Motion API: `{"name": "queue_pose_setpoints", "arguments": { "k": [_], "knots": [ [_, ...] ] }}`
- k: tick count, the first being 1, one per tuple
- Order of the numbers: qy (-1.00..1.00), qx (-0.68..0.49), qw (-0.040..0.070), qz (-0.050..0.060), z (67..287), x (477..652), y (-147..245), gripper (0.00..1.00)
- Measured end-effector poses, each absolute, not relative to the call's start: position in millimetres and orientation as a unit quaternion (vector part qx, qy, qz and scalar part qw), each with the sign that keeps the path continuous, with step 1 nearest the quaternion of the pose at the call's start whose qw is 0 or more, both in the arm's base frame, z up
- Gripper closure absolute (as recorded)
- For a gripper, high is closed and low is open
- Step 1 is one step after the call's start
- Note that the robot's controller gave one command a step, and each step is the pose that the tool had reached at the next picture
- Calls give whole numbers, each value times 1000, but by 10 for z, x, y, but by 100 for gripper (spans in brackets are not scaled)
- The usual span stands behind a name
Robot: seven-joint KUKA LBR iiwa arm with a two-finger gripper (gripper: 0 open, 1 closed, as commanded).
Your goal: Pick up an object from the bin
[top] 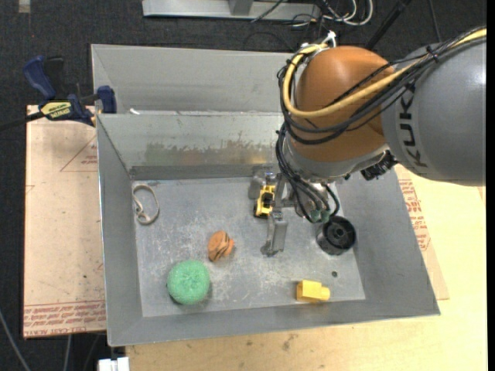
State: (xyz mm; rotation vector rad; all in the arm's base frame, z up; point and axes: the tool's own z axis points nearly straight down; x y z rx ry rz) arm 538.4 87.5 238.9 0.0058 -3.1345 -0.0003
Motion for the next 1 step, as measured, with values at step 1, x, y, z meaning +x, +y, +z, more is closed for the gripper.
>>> {"name": "queue_pose_setpoints", "arguments": {
  "k": [1],
  "knots": [
    [-1000, 0, -1, -1, 2436, 5397, 869, 0]
  ]
}}
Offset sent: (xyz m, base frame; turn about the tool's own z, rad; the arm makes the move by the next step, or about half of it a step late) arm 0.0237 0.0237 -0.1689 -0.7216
